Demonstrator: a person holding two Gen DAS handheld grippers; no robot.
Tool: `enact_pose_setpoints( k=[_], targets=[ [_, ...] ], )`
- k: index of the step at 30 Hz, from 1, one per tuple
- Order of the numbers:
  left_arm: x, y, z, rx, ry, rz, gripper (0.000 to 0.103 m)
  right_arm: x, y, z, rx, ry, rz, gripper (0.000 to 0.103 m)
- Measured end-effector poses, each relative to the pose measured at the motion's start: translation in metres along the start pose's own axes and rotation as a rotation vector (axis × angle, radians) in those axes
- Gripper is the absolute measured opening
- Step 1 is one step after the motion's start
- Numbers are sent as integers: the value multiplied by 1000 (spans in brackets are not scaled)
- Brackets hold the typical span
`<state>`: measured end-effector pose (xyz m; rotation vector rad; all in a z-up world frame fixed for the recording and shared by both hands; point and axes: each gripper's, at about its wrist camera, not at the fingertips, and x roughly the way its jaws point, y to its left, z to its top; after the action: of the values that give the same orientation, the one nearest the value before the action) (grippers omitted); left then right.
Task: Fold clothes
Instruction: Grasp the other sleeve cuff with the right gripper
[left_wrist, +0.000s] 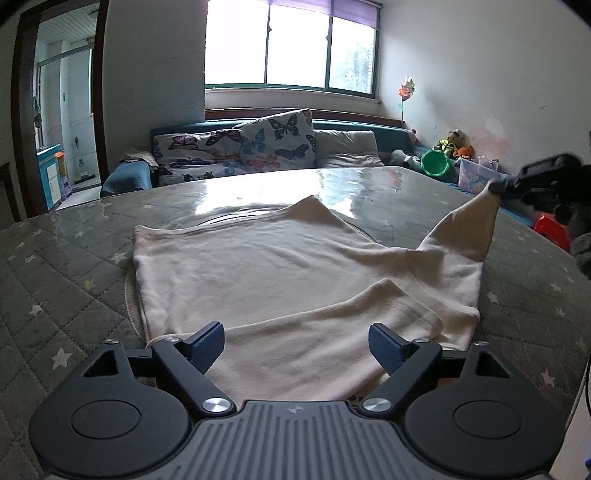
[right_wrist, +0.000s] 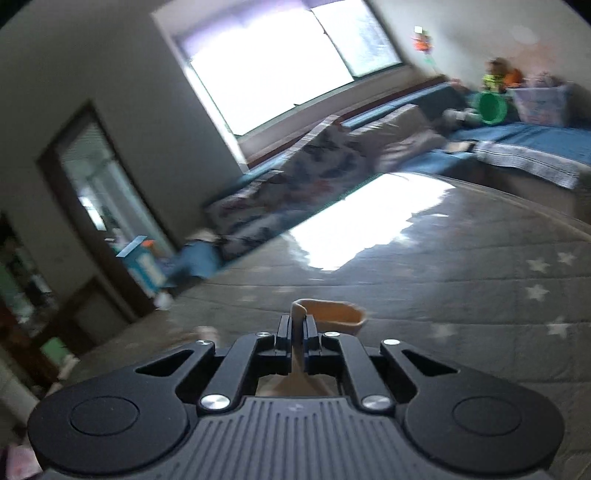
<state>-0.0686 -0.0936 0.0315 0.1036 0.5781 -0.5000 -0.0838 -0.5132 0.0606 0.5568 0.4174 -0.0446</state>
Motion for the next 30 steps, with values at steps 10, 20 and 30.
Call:
enact_pose_setpoints(
  k=[10,20,30],
  targets=[
    [-20,26,-6,-60,-43,52,91,-9,104,-28,-99,90,322,5],
    [-39,53,-13,-130,-76,107,91,29,187,-103,-293,326,455,7],
    [-47,58,-12,-149,-101,83,90,0,177,-109,-445,334,378,11]
  ],
)
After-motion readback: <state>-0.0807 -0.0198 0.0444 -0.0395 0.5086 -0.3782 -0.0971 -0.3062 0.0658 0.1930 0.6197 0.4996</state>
